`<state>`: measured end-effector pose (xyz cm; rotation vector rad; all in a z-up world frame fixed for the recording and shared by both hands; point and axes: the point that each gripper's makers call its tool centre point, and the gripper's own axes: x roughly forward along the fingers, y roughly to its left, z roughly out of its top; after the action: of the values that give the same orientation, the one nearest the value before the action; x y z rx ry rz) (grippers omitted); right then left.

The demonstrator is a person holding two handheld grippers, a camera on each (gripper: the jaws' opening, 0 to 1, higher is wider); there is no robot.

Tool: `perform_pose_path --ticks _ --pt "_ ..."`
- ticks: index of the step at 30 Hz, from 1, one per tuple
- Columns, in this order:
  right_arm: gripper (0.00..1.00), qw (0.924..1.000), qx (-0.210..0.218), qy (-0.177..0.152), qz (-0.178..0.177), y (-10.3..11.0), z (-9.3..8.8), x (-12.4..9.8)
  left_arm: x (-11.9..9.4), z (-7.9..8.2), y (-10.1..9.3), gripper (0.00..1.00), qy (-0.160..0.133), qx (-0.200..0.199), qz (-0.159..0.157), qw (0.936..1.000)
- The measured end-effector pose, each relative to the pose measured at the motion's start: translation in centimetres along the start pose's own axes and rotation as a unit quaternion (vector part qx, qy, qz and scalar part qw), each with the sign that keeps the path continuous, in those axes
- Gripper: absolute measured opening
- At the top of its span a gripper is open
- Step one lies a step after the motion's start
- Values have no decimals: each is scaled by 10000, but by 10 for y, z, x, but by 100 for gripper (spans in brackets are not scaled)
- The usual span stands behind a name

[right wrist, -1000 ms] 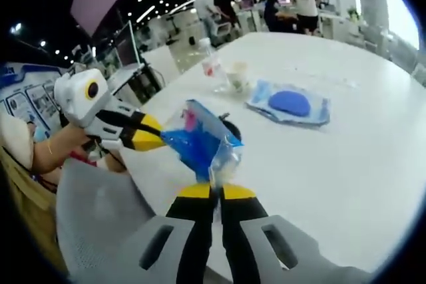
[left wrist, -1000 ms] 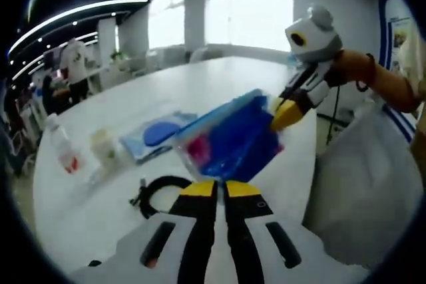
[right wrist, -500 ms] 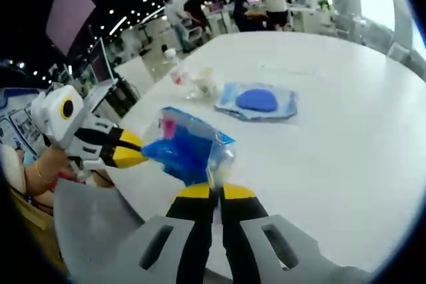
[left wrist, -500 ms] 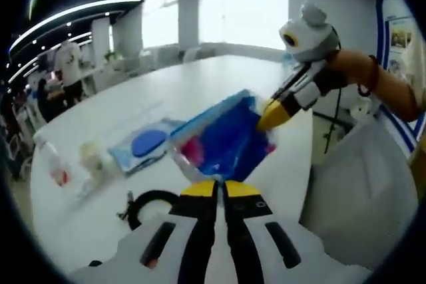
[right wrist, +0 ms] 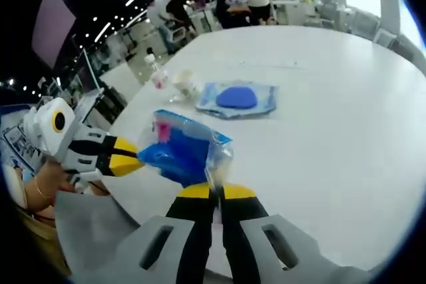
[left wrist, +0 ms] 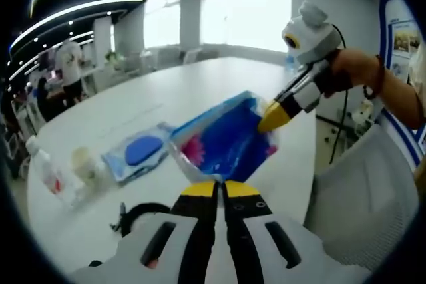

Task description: Arrange the tabletop items into an orderly group along one side of the table until the central work area is clear of visible clutter.

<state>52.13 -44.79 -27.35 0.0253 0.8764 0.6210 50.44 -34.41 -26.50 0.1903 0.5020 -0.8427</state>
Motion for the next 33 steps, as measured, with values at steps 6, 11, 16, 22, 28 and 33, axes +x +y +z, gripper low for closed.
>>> perform_pose_path --ticks 6,11,16,22,28,33 --pt "4 10000 75 -23 -28 -11 5 -1 9 7 0 0 -59 -155 -101 9998" --pt "4 9999 96 -13 -94 -22 10 0 20 13 -1 0 -57 -119 -168 9998" --pt "4 9998 82 37 -165 -36 13 3 33 17 1 0 -58 -134 -214 9997" --pt "4 9997 87 87 -205 -50 18 9 48 19 8 0 -24 -214 -267 9994" --pt "4 9995 136 109 -271 -65 25 15 65 22 14 0 -8 -322 -338 9989" --pt "4 9991 160 143 -363 -80 29 20 79 23 16 0 5 -338 -408 9986"
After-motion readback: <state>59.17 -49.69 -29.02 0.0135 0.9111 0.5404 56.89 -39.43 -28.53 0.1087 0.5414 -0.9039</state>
